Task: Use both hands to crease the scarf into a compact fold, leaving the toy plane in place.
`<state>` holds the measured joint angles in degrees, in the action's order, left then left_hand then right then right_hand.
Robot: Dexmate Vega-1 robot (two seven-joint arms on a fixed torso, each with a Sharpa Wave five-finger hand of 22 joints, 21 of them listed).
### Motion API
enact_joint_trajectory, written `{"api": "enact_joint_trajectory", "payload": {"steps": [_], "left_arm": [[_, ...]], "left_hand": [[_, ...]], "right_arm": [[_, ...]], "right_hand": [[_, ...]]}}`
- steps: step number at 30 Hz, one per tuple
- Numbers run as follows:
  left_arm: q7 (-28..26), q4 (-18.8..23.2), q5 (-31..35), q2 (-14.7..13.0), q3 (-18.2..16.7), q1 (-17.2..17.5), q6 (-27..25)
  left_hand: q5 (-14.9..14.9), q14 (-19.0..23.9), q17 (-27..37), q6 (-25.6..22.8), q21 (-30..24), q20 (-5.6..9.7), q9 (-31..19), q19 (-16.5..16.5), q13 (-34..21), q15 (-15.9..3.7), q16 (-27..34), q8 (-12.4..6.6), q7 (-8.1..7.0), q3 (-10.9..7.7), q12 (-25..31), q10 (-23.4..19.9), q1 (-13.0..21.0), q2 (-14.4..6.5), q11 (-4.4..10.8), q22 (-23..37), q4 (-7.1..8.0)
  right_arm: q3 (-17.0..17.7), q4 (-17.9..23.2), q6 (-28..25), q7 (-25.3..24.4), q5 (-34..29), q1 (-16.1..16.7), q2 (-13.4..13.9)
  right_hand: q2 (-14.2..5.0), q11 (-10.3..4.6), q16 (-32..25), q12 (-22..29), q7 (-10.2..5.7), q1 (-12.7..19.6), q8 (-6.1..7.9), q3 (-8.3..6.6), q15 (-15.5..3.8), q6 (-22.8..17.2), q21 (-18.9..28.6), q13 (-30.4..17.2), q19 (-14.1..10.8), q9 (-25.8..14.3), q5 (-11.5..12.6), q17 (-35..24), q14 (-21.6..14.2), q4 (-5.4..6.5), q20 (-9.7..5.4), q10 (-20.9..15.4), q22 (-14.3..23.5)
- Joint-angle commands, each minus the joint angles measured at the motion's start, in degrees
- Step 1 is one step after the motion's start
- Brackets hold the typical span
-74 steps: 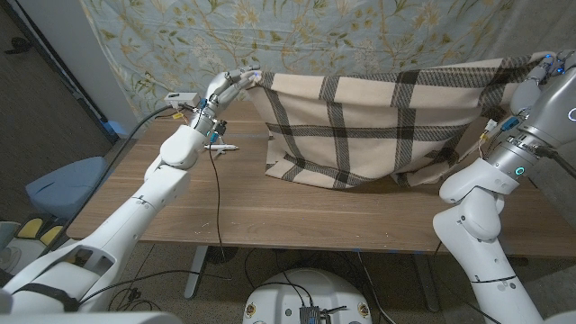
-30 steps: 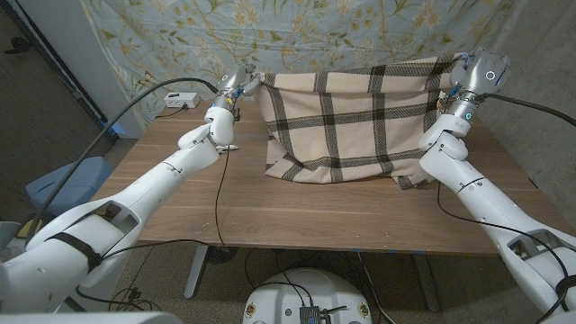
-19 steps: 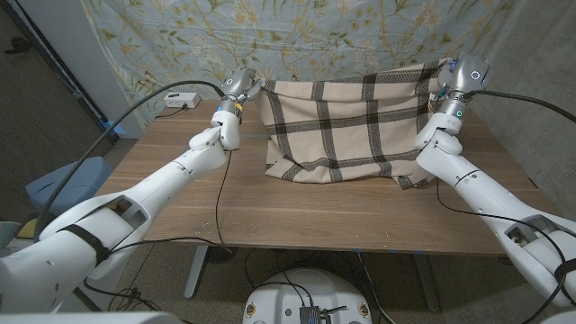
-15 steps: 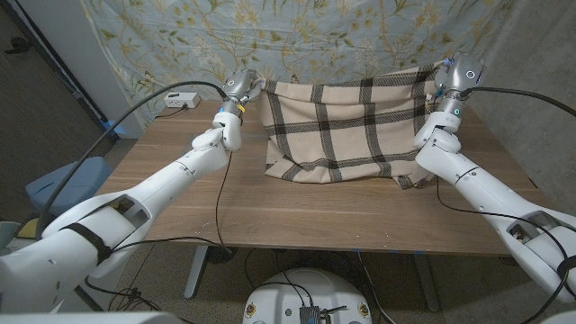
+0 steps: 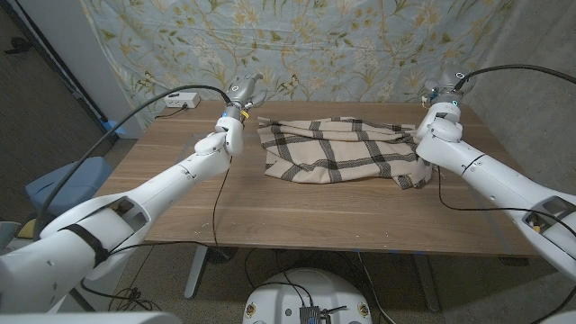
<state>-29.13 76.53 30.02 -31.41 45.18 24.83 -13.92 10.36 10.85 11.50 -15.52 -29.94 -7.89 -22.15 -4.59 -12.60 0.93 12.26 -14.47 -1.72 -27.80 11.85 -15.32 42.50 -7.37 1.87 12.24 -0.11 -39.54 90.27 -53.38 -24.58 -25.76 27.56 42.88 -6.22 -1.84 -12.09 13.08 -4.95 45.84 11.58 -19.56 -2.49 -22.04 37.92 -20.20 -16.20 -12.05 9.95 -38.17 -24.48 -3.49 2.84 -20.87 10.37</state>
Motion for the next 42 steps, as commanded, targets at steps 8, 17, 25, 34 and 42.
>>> {"api": "enact_joint_trajectory", "payload": {"steps": [8, 17, 25, 34, 42], "left_arm": [[12.0, 6.5, -8.4, -5.8, -2.4, 5.0, 11.8], [20.7, 5.6, -13.4, -7.4, -3.5, 5.3, 18.2], [25.9, 6.9, -15.1, -9.5, -4.6, 6.5, 20.2], [30.5, 7.0, -19.5, -10.7, -6.3, 8.5, 22.5], [32.4, 5.5, -21.4, -10.2, -6.6, 9.1, 23.7]], "left_hand": [[-0.7, -1.2, -0.1, 0.4, 0.6, 0.31, 3.7, 2.3, 0.4, 0.97, -0.8, 2.83, 0.49, 5.11, -0.1, 2.2, -7.2, 4.2, -1.01, 0.0, 1.74], [-0.1, -3.7, -0.2, 3.0, 1.9, -0.91, 6.7, 5.2, 0.6, 2.84, -1.4, 4.28, 0.18, 8.68, -0.6, 5.4, -12.5, 7.0, -2.39, -0.2, 3.25], [0.2, -5.2, -0.4, 5.2, 2.4, -1.36, 7.8, 6.1, 0.7, 3.09, -1.7, 4.62, -0.38, 10.03, -0.8, 7.0, -14.2, 8.4, -2.81, -0.3, 3.55], [1.0, -7.2, -0.7, 6.6, 3.0, -1.79, 9.6, 6.7, 1.1, 2.34, -1.8, 4.23, -1.06, 7.99, -0.7, 8.6, -13.2, 3.5, -3.11, -0.5, 3.52], [1.0, -8.3, -0.8, 7.0, 3.4, -1.79, 10.3, 7.5, 1.2, 2.15, -1.9, 4.18, -1.72, 7.03, -0.7, 9.3, -13.2, 1.2, -3.18, -0.6, 3.70]], "right_arm": [[1.4, 16.2, -1.5, 9.5, 3.3, 9.2, 10.2], [1.5, 20.9, -3.0, 11.6, 3.3, 12.2, 12.4], [1.7, 24.7, -4.8, 12.2, 3.4, 14.8, 13.4], [1.1, 29.1, -7.8, 13.3, 3.5, 17.8, 15.3], [1.8, 33.2, -8.8, 14.2, 4.8, 20.7, 18.3]], "right_hand": [[0.37, 0.51, -0.5, 0.2, 0.33, -2.4, 0.77, 1.15, -3.59, -2.3, 0.3, 0.5, -1.1, 0.1, 0.0, 1.0, -1.3, 0.47, 0.36, -1.8, 0.2], [1.31, 1.13, -0.2, -0.5, 0.72, -4.5, 0.42, 2.42, -2.68, -1.8, 0.1, 0.9, -1.0, 0.2, 0.1, 1.8, -0.5, 1.20, 0.87, -1.0, 0.2], [1.34, 1.21, 0.0, -0.8, 0.83, -5.0, 0.19, 2.59, -2.35, -1.3, -0.1, 1.1, -0.9, 0.3, 0.2, 2.2, -0.2, 1.32, 0.93, -0.6, 0.2], [1.04, 1.32, 0.1, -1.0, 0.90, -4.8, 0.12, 2.43, -2.23, -1.2, -0.2, 1.2, -0.9, 0.3, 0.4, 2.6, -0.1, 1.04, 0.90, -0.4, 0.2], [0.49, 1.35, 0.2, -1.3, 0.97, -3.9, 0.01, 2.02, -2.09, -1.0, -0.4, 1.5, -0.7, 0.4, 0.5, 2.9, 0.7, 0.30, 0.93, 0.2, 0.2]]}}
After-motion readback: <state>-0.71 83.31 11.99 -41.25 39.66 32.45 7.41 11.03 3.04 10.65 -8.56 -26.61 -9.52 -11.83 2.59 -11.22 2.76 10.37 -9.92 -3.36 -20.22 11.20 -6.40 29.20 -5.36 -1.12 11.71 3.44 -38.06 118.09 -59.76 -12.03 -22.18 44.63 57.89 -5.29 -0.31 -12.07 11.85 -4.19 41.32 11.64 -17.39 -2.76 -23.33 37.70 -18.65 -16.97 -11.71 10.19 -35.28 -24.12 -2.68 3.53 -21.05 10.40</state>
